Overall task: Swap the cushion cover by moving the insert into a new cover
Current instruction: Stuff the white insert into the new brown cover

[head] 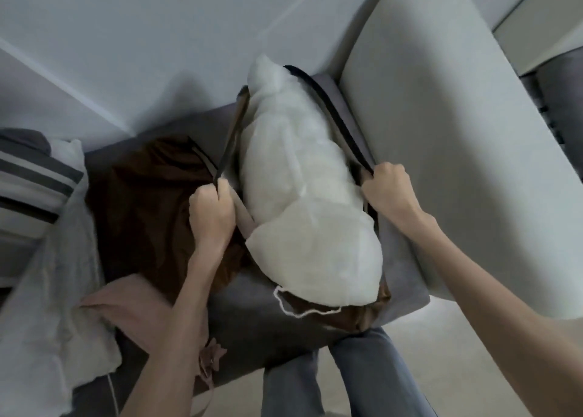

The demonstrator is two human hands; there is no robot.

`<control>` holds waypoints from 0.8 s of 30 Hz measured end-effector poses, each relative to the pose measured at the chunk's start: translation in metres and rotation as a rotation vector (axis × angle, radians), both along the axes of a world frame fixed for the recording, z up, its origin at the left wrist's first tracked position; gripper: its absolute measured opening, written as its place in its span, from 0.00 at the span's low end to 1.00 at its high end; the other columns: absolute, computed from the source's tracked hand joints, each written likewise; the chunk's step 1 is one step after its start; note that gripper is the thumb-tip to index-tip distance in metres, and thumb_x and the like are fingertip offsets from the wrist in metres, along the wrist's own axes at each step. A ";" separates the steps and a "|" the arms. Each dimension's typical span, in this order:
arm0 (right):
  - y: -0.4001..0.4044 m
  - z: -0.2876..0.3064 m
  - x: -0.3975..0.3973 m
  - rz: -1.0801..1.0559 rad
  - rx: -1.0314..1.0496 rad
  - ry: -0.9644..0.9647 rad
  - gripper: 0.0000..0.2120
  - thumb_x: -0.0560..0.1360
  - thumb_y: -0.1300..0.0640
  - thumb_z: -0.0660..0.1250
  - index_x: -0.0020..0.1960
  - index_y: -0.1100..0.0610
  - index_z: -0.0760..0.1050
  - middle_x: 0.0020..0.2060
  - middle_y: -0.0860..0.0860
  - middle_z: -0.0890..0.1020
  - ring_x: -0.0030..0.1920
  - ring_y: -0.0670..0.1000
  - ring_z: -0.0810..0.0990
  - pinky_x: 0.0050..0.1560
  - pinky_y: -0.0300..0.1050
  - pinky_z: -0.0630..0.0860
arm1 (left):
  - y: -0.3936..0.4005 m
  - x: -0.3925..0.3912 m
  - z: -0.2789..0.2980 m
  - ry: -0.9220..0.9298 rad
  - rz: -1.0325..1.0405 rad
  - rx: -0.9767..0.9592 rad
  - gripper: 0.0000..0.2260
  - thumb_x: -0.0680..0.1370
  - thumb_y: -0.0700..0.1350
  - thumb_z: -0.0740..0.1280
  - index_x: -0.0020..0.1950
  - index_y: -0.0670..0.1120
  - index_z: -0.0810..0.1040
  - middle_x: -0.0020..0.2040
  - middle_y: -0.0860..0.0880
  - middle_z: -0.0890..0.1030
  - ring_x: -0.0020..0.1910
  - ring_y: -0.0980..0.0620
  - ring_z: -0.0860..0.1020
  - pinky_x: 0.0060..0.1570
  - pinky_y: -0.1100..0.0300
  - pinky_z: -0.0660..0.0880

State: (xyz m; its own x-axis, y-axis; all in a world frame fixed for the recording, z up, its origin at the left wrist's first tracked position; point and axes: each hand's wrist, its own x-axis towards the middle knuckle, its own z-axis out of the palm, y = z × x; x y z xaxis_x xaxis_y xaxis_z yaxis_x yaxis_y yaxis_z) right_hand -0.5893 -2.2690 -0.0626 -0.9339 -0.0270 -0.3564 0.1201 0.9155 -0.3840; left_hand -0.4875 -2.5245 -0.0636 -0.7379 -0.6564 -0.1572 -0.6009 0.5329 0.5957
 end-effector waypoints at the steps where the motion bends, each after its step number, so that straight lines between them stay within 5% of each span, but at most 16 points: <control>1: 0.001 0.001 0.003 -0.021 -0.006 0.026 0.13 0.77 0.57 0.59 0.39 0.66 0.71 0.45 0.69 0.77 0.40 0.66 0.73 0.40 0.47 0.67 | 0.000 0.001 0.004 0.022 -0.009 -0.047 0.21 0.81 0.47 0.55 0.44 0.31 0.77 0.46 0.29 0.79 0.49 0.32 0.76 0.42 0.50 0.66; 6: 0.007 -0.027 0.033 0.016 0.087 -0.186 0.12 0.72 0.65 0.59 0.52 0.71 0.75 0.52 0.68 0.78 0.54 0.68 0.77 0.50 0.51 0.74 | 0.019 0.012 -0.016 -0.238 -0.114 -0.019 0.23 0.83 0.53 0.54 0.53 0.35 0.79 0.51 0.33 0.79 0.53 0.34 0.76 0.50 0.48 0.72; 9: 0.015 -0.067 0.073 -0.008 0.112 -0.398 0.13 0.70 0.66 0.60 0.52 0.70 0.76 0.53 0.66 0.80 0.54 0.65 0.79 0.50 0.49 0.76 | 0.046 0.049 -0.056 -0.370 -0.103 0.020 0.25 0.83 0.56 0.52 0.54 0.38 0.79 0.52 0.35 0.80 0.53 0.35 0.77 0.54 0.47 0.74; 11: 0.021 -0.089 0.103 -0.034 0.098 -0.485 0.13 0.70 0.63 0.60 0.51 0.68 0.76 0.52 0.64 0.80 0.52 0.64 0.78 0.49 0.50 0.76 | 0.065 0.072 -0.076 -0.373 -0.107 0.049 0.24 0.83 0.55 0.51 0.52 0.39 0.80 0.49 0.37 0.81 0.51 0.36 0.78 0.51 0.47 0.75; 15: 0.034 -0.110 0.165 -0.095 0.060 -0.605 0.27 0.69 0.56 0.65 0.66 0.60 0.66 0.52 0.58 0.78 0.53 0.64 0.77 0.44 0.47 0.73 | 0.090 0.101 -0.092 -0.306 -0.078 0.088 0.18 0.83 0.52 0.55 0.61 0.41 0.75 0.50 0.41 0.82 0.51 0.39 0.80 0.46 0.52 0.74; 17: 0.043 -0.113 0.193 -0.169 0.048 -0.741 0.23 0.70 0.50 0.66 0.61 0.60 0.70 0.50 0.58 0.79 0.48 0.62 0.79 0.37 0.46 0.76 | 0.099 0.116 -0.094 -0.310 -0.085 0.121 0.15 0.81 0.50 0.59 0.64 0.43 0.71 0.53 0.42 0.81 0.53 0.40 0.80 0.45 0.53 0.72; 20: 0.047 -0.117 0.214 -0.309 -0.033 -0.949 0.14 0.74 0.50 0.61 0.50 0.61 0.73 0.39 0.56 0.79 0.35 0.56 0.80 0.31 0.46 0.80 | 0.111 0.156 -0.098 -0.511 -0.112 0.246 0.28 0.79 0.50 0.63 0.75 0.43 0.59 0.65 0.41 0.76 0.62 0.40 0.76 0.57 0.48 0.73; 24: 0.034 -0.111 0.204 -0.260 0.017 -0.761 0.10 0.72 0.54 0.59 0.40 0.60 0.72 0.39 0.54 0.76 0.40 0.57 0.76 0.41 0.45 0.73 | 0.110 0.194 -0.098 -0.786 -0.032 0.523 0.24 0.81 0.54 0.55 0.75 0.45 0.64 0.67 0.41 0.74 0.63 0.39 0.73 0.62 0.49 0.71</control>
State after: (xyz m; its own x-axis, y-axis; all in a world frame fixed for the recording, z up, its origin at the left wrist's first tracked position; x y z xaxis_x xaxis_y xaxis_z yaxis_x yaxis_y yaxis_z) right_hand -0.3854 -2.2348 -0.1736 -0.4101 0.1690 -0.8962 0.5535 0.8272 -0.0973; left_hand -0.2938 -2.4141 -0.1620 -0.3116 -0.3433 -0.8860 -0.9217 0.3359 0.1940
